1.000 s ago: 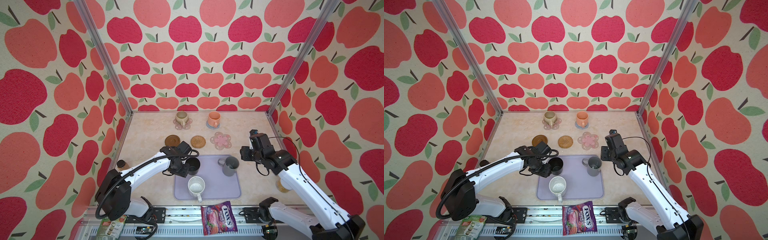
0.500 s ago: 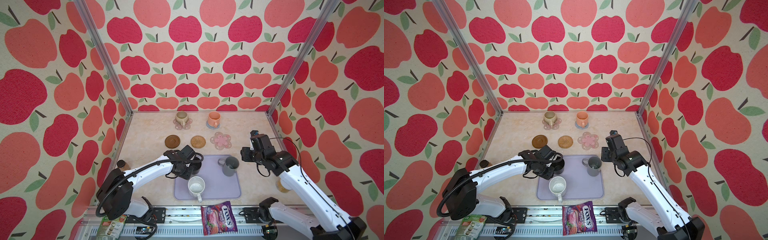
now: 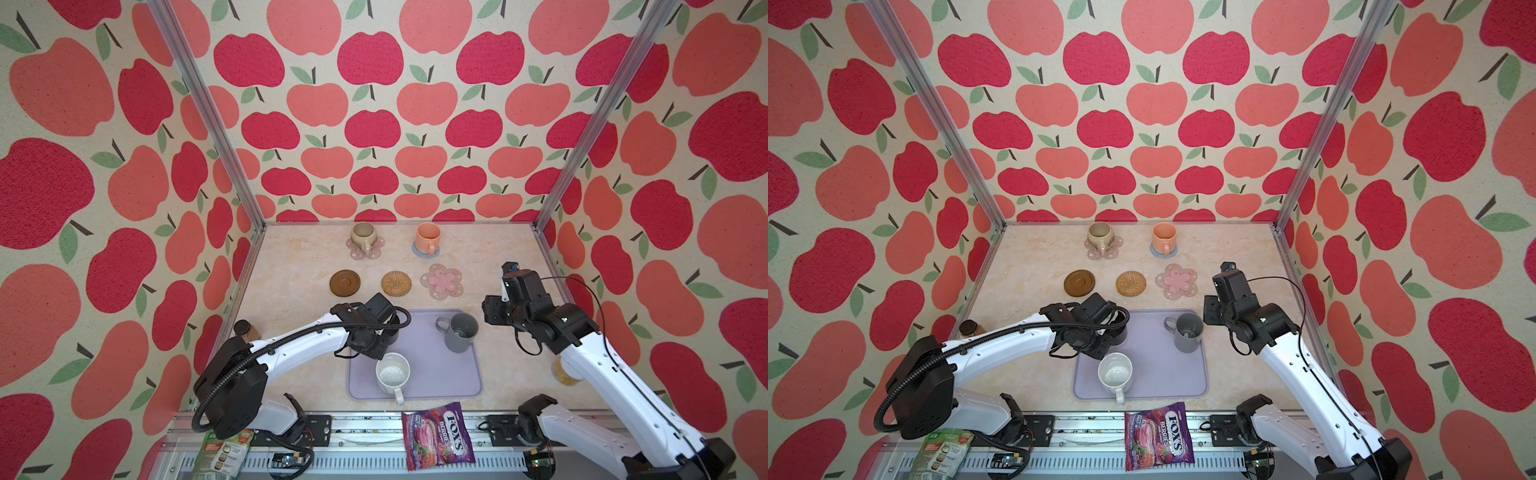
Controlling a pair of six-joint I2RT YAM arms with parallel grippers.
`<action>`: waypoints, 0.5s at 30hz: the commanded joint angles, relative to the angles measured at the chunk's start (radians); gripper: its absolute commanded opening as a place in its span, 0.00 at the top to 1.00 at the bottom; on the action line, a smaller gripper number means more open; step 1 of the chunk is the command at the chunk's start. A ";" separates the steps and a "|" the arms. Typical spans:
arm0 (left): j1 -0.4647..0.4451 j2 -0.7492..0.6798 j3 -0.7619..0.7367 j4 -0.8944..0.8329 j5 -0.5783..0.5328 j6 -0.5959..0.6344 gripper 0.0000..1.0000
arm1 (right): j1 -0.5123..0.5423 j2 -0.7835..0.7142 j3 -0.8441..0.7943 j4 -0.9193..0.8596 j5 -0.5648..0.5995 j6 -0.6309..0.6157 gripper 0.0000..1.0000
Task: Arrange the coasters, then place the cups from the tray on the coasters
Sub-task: 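Close left gripper on black mug rim and lift it off tray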
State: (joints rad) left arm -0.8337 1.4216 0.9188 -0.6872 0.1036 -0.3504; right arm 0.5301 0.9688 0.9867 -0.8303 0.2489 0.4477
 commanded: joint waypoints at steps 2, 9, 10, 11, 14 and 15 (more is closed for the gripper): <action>-0.002 0.019 0.000 0.012 -0.028 -0.015 0.92 | -0.005 -0.020 -0.018 -0.016 -0.002 -0.003 0.42; -0.003 0.027 0.010 -0.001 -0.055 -0.020 1.00 | -0.010 -0.030 -0.035 -0.003 -0.001 -0.016 0.42; -0.004 0.028 0.015 -0.007 -0.063 -0.024 1.00 | -0.011 -0.030 -0.039 0.002 -0.003 -0.018 0.42; -0.003 0.027 0.018 -0.010 -0.068 -0.026 1.00 | -0.012 -0.032 -0.044 0.008 -0.003 -0.020 0.42; -0.003 0.016 0.026 -0.017 -0.083 -0.037 1.00 | -0.018 -0.026 -0.057 0.027 -0.014 -0.023 0.42; -0.003 0.010 0.028 -0.017 -0.088 -0.039 1.00 | -0.020 -0.021 -0.059 0.034 -0.022 -0.023 0.42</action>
State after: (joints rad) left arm -0.8368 1.4288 0.9230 -0.6834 0.0658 -0.3630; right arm 0.5175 0.9512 0.9432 -0.8204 0.2474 0.4435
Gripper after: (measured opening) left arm 0.177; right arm 0.583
